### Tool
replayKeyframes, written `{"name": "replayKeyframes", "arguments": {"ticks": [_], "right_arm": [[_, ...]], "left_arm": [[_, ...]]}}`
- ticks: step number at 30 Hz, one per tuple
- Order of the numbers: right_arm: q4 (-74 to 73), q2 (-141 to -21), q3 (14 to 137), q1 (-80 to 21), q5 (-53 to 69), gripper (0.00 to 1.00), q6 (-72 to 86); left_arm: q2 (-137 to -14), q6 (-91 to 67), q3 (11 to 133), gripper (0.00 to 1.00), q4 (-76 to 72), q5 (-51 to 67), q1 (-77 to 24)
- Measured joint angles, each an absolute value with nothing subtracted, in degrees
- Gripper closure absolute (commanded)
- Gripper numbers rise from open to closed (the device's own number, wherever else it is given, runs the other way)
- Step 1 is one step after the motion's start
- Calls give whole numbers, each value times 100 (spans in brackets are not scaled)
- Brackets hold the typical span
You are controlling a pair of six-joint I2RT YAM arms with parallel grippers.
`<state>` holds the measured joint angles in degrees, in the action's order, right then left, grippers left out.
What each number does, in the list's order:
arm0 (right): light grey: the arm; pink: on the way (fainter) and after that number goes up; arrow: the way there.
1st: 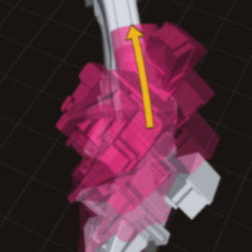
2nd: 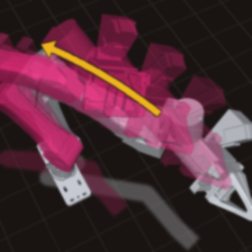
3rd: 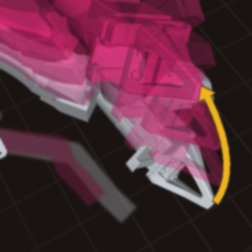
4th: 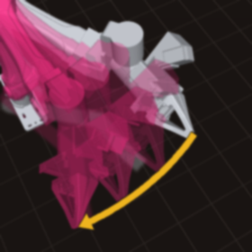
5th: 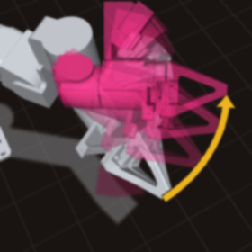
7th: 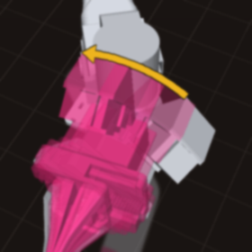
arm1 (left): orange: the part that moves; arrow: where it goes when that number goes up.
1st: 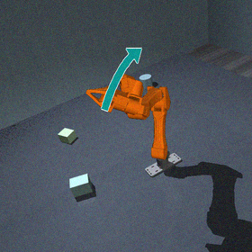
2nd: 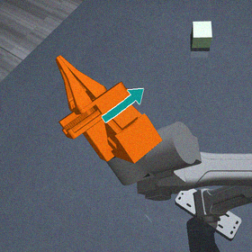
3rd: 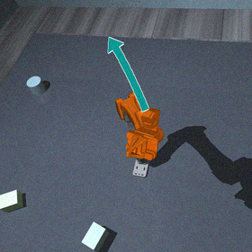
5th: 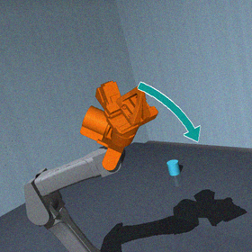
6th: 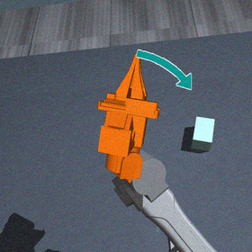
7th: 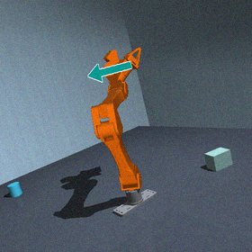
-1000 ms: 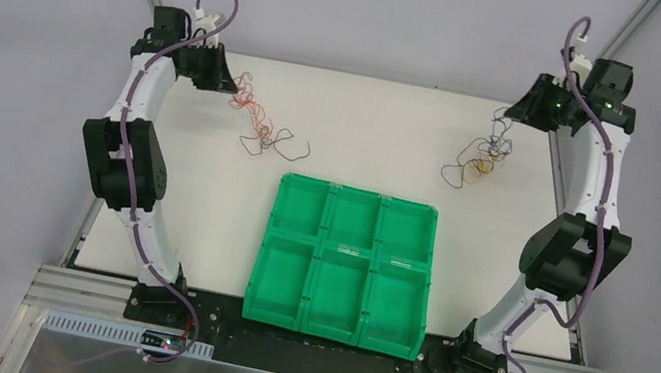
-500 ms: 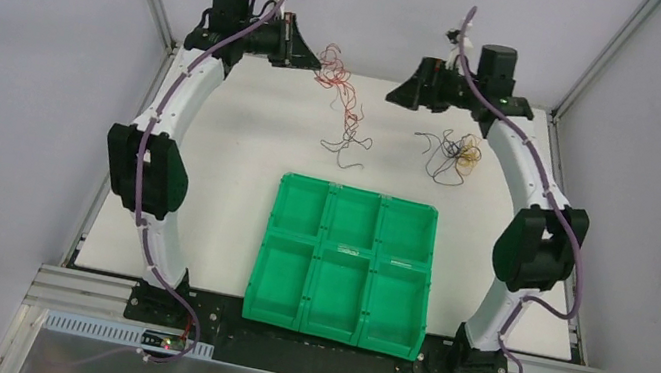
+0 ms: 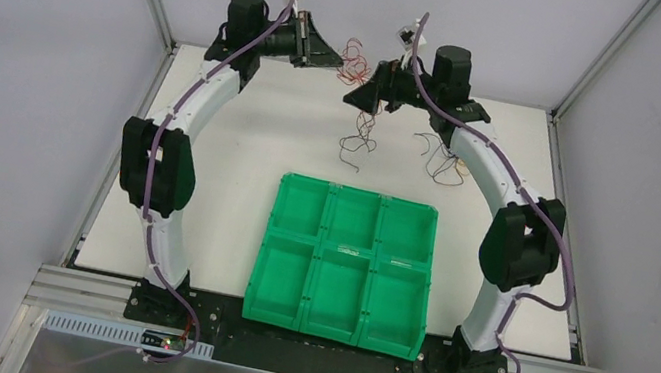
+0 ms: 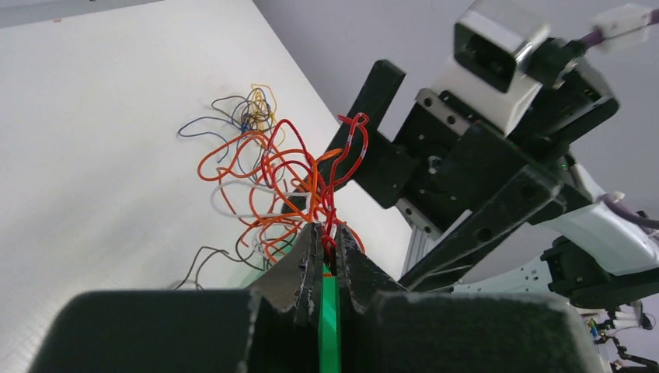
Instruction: Untangle the cables
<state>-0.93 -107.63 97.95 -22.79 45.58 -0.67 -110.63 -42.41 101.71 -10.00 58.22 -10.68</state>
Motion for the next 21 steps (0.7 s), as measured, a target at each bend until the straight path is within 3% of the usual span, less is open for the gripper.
{"name": "replayKeyframes", "arguments": {"ticks": [4,5,10,11,14,16,21], "right_arm": [[220,-10866,9616,-2324,4372,88,-235],[294,-10875,9566,-2342,4316,100,-281],[510,-10873,9498,-2335,4060,100,-482],[545,-10864,9485,-2316,4027,100,-526],[572,-10763,9365,-2222,3933,100,-714],[554,-10654,9271,-2145,3900,100,-860],[373,-10361,9223,-2049,3955,100,-1398]], "left_arm": [[-11063,-4519,10075,100,-1341,5811,-1068],[-11063,-4580,10042,100,-1387,5808,-1068],[-11041,-4731,9863,96,-1487,5806,-1050],[-11017,-4735,9786,92,-1496,5808,-1037],[-10849,-4663,9461,58,-1452,5837,-965],[-10689,-4383,9299,43,-1253,5872,-884],[-10167,-3002,9264,34,-148,5887,-666]]}}
